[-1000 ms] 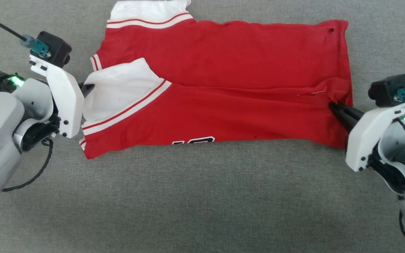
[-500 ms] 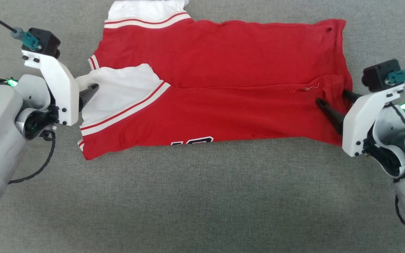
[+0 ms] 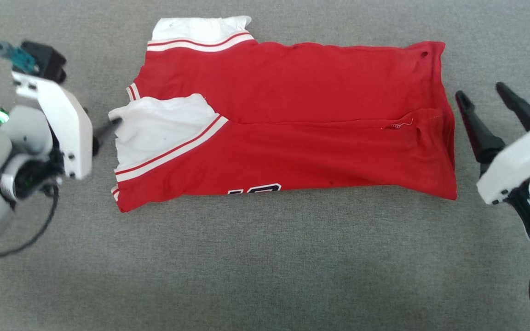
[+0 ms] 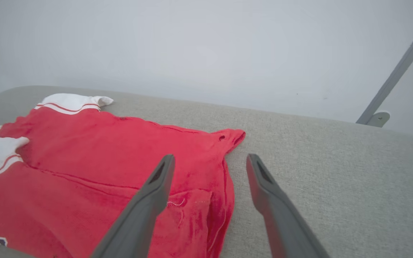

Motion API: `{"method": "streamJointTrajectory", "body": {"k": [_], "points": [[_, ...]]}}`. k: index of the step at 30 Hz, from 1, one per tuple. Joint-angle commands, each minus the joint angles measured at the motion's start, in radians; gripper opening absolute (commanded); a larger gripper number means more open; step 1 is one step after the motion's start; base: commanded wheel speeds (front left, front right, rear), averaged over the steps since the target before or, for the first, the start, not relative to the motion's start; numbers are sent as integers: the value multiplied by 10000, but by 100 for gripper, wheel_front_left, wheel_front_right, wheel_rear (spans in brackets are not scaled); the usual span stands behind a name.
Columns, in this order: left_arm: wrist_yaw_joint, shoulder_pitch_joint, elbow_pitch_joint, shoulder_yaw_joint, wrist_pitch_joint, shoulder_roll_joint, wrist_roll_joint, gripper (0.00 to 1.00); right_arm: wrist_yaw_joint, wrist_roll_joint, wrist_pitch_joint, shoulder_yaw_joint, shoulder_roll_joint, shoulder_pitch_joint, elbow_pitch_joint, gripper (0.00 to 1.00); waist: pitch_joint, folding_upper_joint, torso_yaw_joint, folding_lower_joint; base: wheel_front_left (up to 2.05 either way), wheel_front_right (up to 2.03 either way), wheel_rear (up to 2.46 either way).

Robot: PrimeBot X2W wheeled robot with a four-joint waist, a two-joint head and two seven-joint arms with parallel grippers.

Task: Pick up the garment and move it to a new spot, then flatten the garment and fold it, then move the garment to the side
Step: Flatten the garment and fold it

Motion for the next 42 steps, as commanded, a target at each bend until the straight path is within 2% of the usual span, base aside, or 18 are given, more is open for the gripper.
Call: {"method": "streamJointTrajectory", "body": {"k": [1, 9, 13, 16, 20, 28, 29, 30, 31, 37, 42], "points": [[282, 323, -501, 20, 111, 176, -125, 100, -3, -234, -252, -237, 170, 206, -248, 100, -31, 0, 7, 0, 0, 0, 0], [2182, 1712, -3305, 86, 664, 1362, -875, 100, -3, -1029, -1322, -1254, 1324, 1040, -1485, 100, -64, 0, -170, 0, 0, 0, 0], [2788, 2288, -3990, 125, 668, 1711, -1166, 100, -3, -1137, -1369, -1416, 1694, 1356, -1805, 100, 6, 0, -380, 0, 0, 0, 0], [3015, 2594, -4079, 195, 553, 1820, -1403, 100, -1, -1102, -1290, -1478, 1874, 1566, -2002, 100, 89, 0, -556, 0, 0, 0, 0], [3085, 2873, -3695, 229, 409, 1741, -1627, 100, -1, -1042, -1157, -1463, 2025, 1824, -2104, 100, 196, 0, -766, 0, 0, 0, 0], [2791, 2939, -2354, 23, 585, 1164, -1757, 100, -1, -839, -714, -1168, 1912, 2095, -1963, 100, 278, 0, -1037, 0, 0, 0, 0], [2710, 2973, -2178, -72, 721, 1045, -1818, 65, -1, -787, -586, -1152, 1922, 2128, -1900, 100, 275, 0, -1060, 0, 0, 0, 0], [2599, 2975, -2039, -163, 807, 945, -1787, 4, -1, -749, -439, -1100, 1891, 2145, -1851, 100, 274, 0, -1079, 0, 0, 0, 0], [2485, 2966, -1908, -248, 872, 866, -1717, 0, -1, -687, -274, -1022, 1844, 2165, -1796, 100, 276, 0, -1084, 0, 0, 0, 0], [2003, 2838, -1349, -397, 939, 393, -1656, 0, -1, -235, 843, -651, 1583, 2171, -1260, 100, 235, 0, -947, 0, 0, 0, 0], [1811, 2679, -1071, -482, 924, 50, -1526, 0, -1, -30, 1903, -483, 1378, 1793, -688, 100, 200, 0, -705, 0, 0, 0, 0]]}}
